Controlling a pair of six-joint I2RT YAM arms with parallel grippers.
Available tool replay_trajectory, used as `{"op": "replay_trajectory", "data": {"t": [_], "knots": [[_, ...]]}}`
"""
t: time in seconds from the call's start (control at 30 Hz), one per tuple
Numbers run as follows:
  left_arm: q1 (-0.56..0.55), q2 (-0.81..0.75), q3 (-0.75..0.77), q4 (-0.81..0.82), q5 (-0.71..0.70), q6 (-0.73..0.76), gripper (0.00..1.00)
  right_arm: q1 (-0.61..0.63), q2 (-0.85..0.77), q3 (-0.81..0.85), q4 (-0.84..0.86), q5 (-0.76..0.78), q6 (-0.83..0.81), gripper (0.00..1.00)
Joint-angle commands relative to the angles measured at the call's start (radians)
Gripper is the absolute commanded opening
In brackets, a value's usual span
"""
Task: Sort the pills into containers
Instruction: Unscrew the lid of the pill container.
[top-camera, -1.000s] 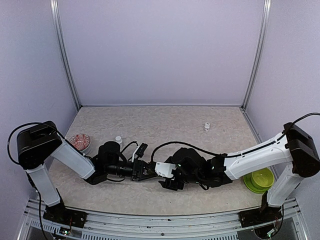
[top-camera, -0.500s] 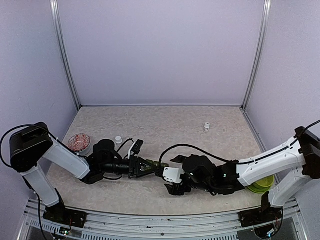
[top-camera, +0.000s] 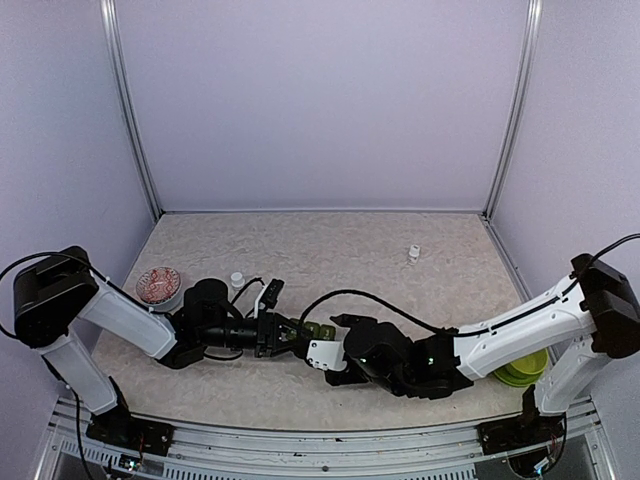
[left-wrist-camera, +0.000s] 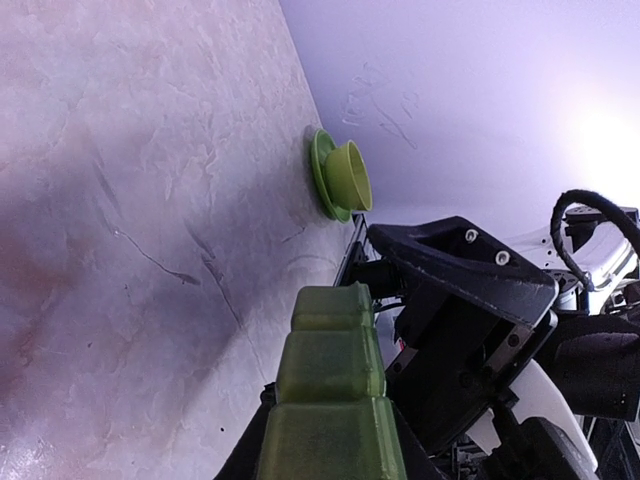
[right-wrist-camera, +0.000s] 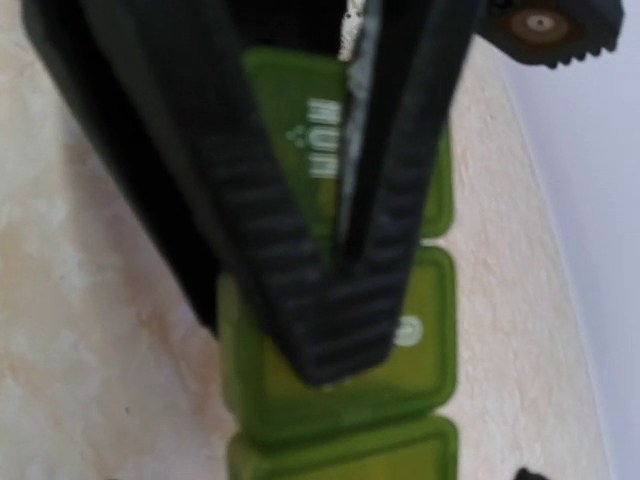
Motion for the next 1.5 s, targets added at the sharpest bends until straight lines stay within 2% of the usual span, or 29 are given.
{"op": "replay_trajectory", "data": {"t": [0.0,0.13,0.4,0.97,1.03,1.07,1.13,1.17,1.3,1.47], "knots": [[-0.006,-0.018,-0.007,0.001,-0.005,-0.002,0.25,0.016,0.014,0.033,0.016,0.028,-0.023,0.78],[-0.006,-0.011,-0.006,0.006,-0.004,-0.002,0.26,0.016,0.008,0.033,0.012,0.021,-0.028,0.69],[-0.007,0.004,-0.005,0.019,0.004,-0.009,0.26,0.016,0.015,0.043,0.015,0.012,-0.042,0.67],[-0.009,0.009,-0.002,0.018,0.012,-0.008,0.26,0.010,-0.003,0.053,-0.018,-0.071,-0.028,0.24],[-0.009,0.006,-0.001,0.016,0.013,-0.008,0.26,0.008,-0.010,0.050,-0.017,-0.074,-0.027,0.25],[-0.009,0.004,-0.001,0.015,0.012,-0.007,0.26,0.008,-0.013,0.049,-0.017,-0.072,-0.025,0.30],[-0.009,0.001,-0.001,0.011,0.013,-0.005,0.26,0.007,-0.020,0.051,-0.023,-0.073,-0.020,0.52],[-0.009,-0.001,-0.001,0.009,0.013,-0.003,0.26,0.006,-0.024,0.052,-0.028,-0.074,-0.016,0.57],[-0.007,-0.003,-0.004,0.003,0.012,0.001,0.27,0.005,-0.047,0.048,-0.045,-0.081,0.004,0.68],[-0.009,0.001,-0.011,0.005,0.007,0.005,0.26,0.002,-0.089,0.029,-0.048,-0.063,0.018,0.70]]}}
